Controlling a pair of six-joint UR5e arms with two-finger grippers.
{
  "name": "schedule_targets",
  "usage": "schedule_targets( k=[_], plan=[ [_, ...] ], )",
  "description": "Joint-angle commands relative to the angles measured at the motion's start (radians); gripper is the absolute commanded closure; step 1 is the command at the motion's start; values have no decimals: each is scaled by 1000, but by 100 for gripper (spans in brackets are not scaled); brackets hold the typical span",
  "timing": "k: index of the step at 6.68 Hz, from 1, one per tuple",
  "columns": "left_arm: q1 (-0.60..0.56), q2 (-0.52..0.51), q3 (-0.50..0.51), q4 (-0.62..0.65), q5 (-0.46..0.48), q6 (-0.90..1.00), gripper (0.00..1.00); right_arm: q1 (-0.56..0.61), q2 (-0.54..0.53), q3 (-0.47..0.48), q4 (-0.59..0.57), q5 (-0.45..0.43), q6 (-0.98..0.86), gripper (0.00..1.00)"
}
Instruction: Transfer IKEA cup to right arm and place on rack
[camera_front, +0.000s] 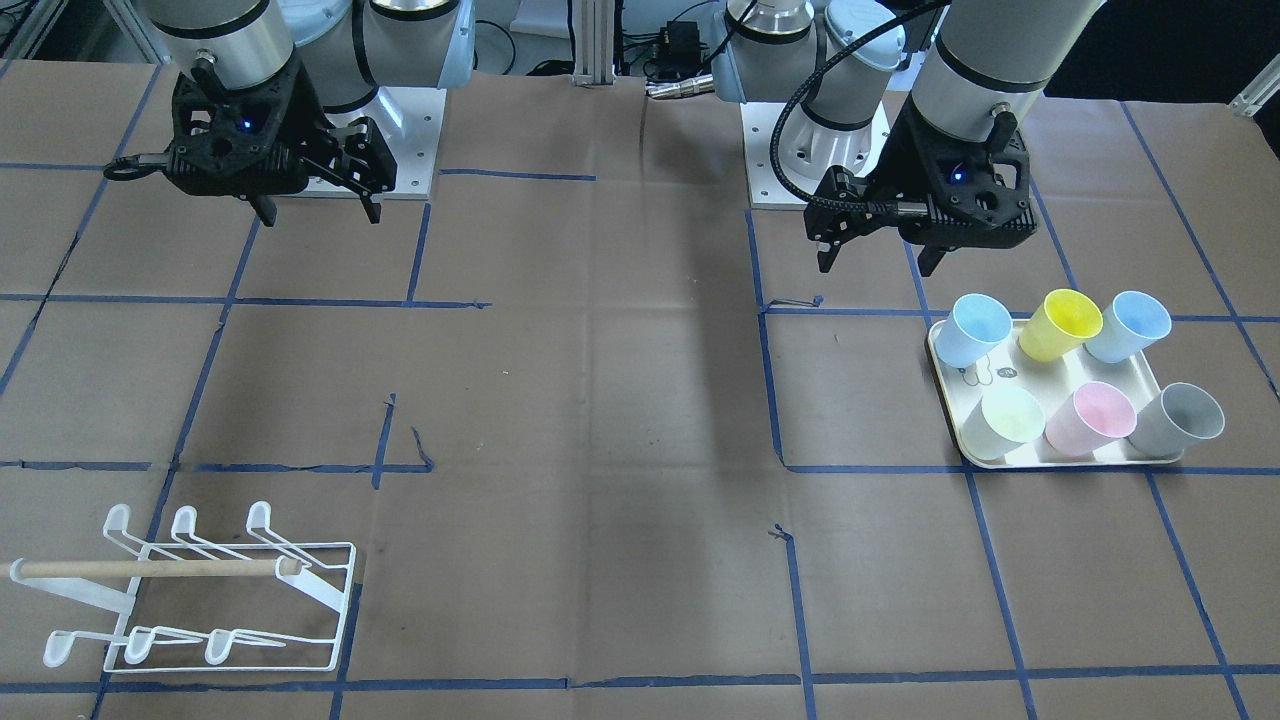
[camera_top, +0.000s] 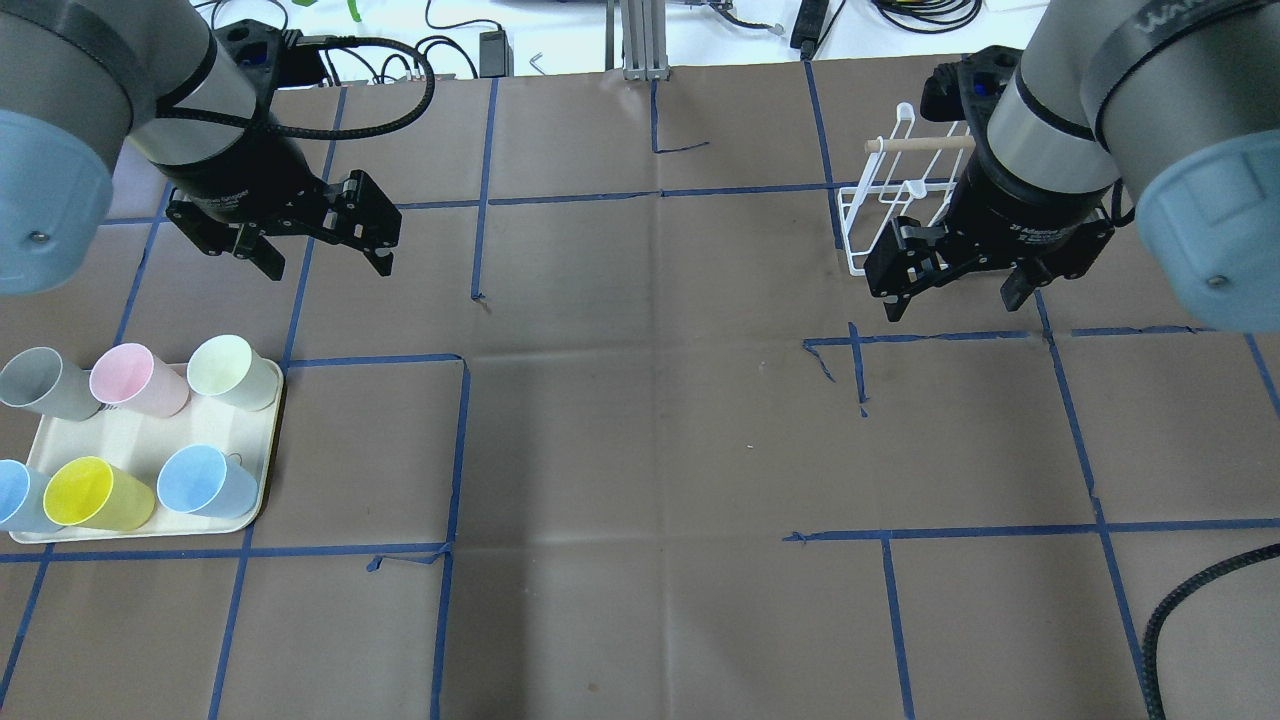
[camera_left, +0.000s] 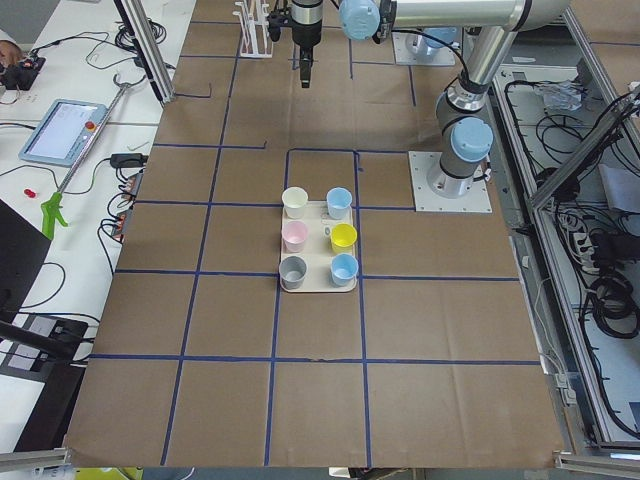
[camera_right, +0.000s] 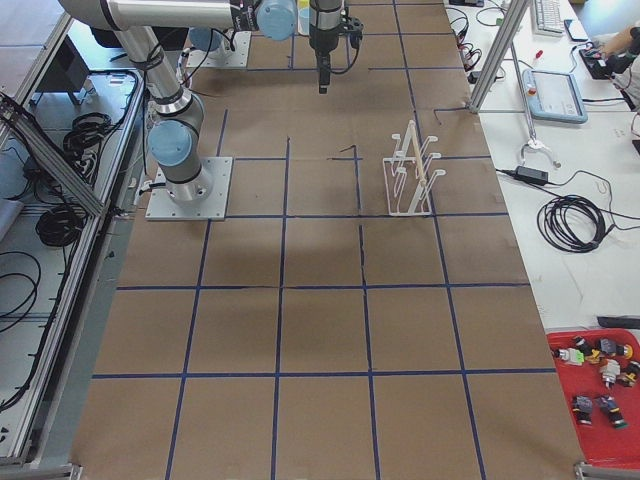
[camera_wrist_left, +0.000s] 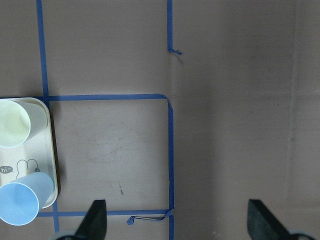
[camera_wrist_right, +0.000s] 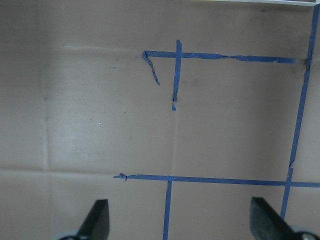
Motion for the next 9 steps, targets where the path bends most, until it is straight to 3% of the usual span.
schedule_targets(
  k=[1, 5, 9],
  plan=[
    [26, -1, -3, -3, 8, 63, 0, 0, -1, 1, 1, -1, 1, 0],
    [322, -1, -56, 18, 7, 385, 0, 0, 1, 5, 0, 0, 0, 0],
    [353, -56, -65, 87, 10, 387, 0, 0, -10, 1, 3, -3, 0, 0]
  ],
)
